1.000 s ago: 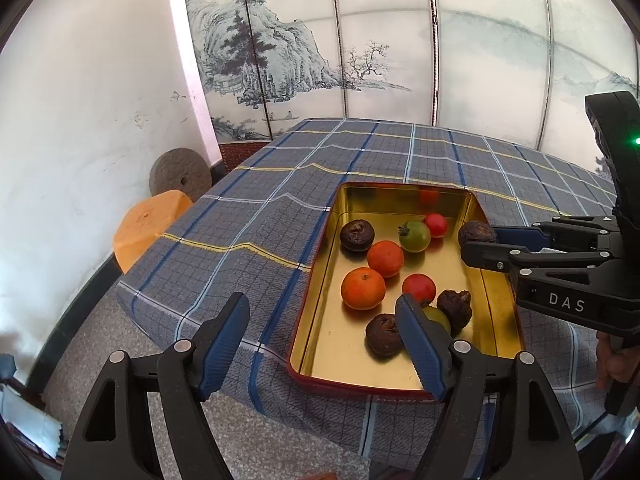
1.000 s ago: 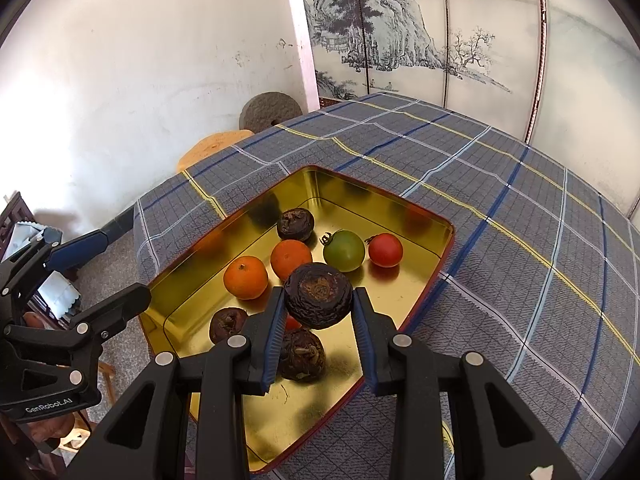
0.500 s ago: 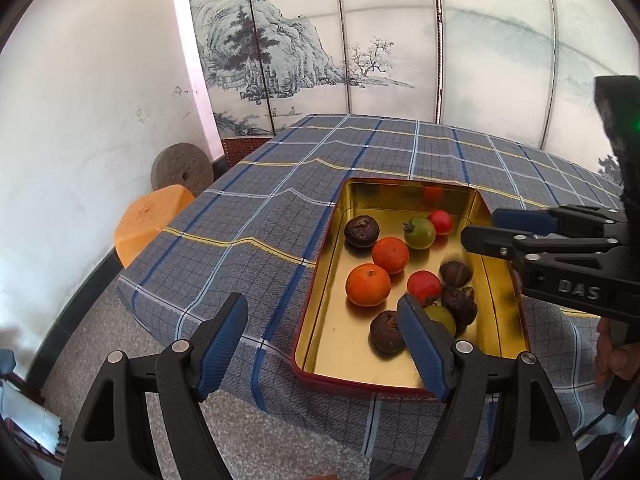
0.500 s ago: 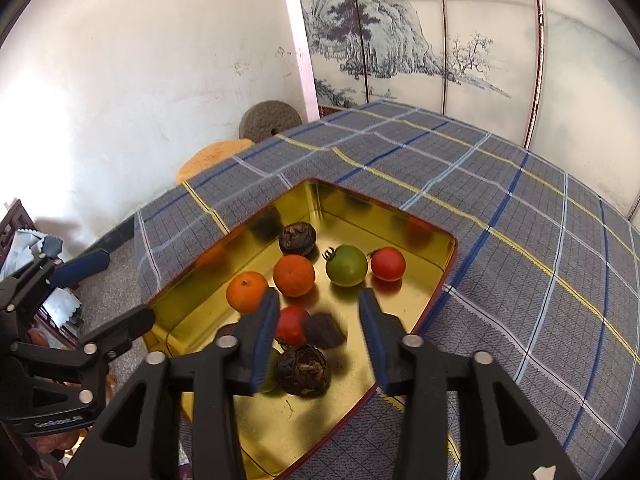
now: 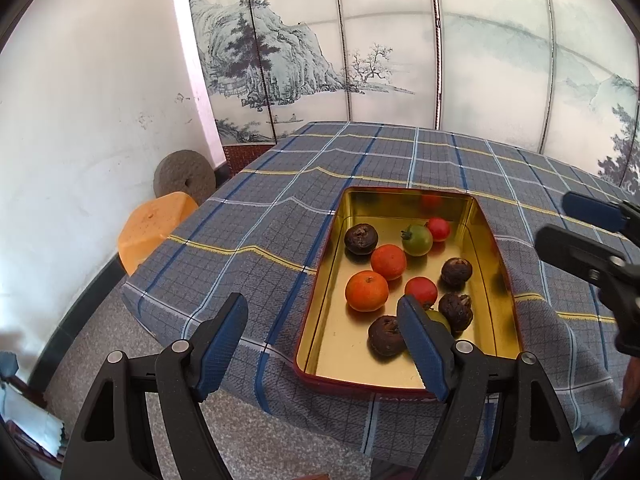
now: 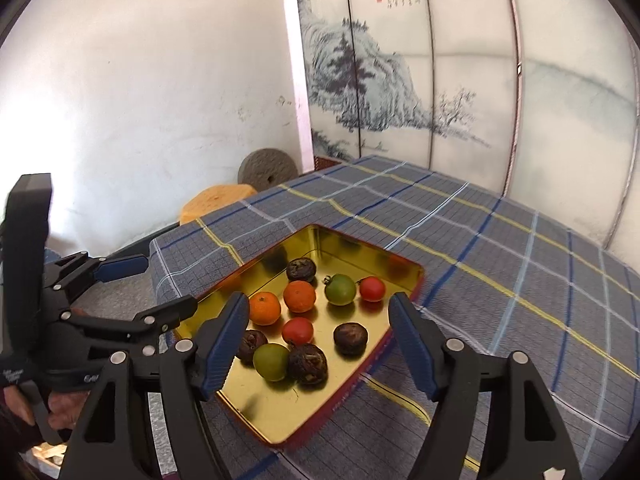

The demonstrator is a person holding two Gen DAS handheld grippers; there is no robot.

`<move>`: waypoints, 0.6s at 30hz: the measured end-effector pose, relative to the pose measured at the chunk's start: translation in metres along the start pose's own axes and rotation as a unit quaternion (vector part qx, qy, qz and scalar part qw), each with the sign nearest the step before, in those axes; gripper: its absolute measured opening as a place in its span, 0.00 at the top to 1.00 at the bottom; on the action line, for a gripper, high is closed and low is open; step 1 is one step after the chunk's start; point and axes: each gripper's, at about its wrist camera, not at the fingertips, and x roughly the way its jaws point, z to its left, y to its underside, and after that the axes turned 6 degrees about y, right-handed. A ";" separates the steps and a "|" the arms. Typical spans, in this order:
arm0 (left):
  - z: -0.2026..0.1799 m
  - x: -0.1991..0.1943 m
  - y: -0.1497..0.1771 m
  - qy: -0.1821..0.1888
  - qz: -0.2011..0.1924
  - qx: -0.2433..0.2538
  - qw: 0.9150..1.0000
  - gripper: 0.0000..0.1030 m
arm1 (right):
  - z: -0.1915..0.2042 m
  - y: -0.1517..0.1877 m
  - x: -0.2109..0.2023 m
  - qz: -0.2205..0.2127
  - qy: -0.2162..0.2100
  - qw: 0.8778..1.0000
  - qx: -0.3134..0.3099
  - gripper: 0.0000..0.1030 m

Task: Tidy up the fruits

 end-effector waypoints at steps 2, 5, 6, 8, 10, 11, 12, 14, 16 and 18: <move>-0.002 -0.002 -0.001 0.000 -0.002 0.000 1.000 0.25 | -0.001 0.002 -0.009 -0.007 0.006 1.000 -0.001 0.25; -0.004 -0.004 -0.002 0.001 -0.002 0.002 1.000 0.25 | -0.004 0.006 -0.016 -0.012 0.010 1.000 0.000 0.25; -0.005 -0.004 -0.002 0.001 -0.002 0.002 1.000 0.25 | -0.005 0.007 -0.018 -0.012 0.012 1.000 -0.001 0.25; -0.006 -0.006 -0.003 0.001 -0.003 0.003 1.000 0.25 | -0.007 0.011 -0.022 -0.011 0.015 1.000 0.000 0.25; -0.008 -0.008 -0.004 -0.001 -0.003 0.005 1.000 0.25 | -0.011 0.015 -0.023 -0.008 0.019 1.000 0.001 0.25; -0.008 -0.008 -0.004 -0.001 -0.003 0.005 1.000 0.25 | -0.013 0.017 -0.024 -0.008 0.020 1.000 0.003 0.25; -0.008 -0.008 -0.004 0.000 -0.001 0.004 1.000 0.24 | -0.017 0.019 -0.025 -0.006 0.021 1.000 0.005 0.25; -0.008 -0.008 -0.004 0.004 0.000 0.003 1.000 0.23 | -0.025 0.024 -0.024 0.001 0.027 1.000 0.008 0.24; -0.010 -0.008 -0.006 0.006 0.005 0.004 1.000 0.22 | -0.039 0.032 -0.023 0.010 0.041 0.999 0.012 0.24; -0.013 -0.007 -0.010 0.010 0.008 0.006 1.000 0.16 | -0.059 0.040 -0.022 0.021 0.054 0.998 0.021 0.23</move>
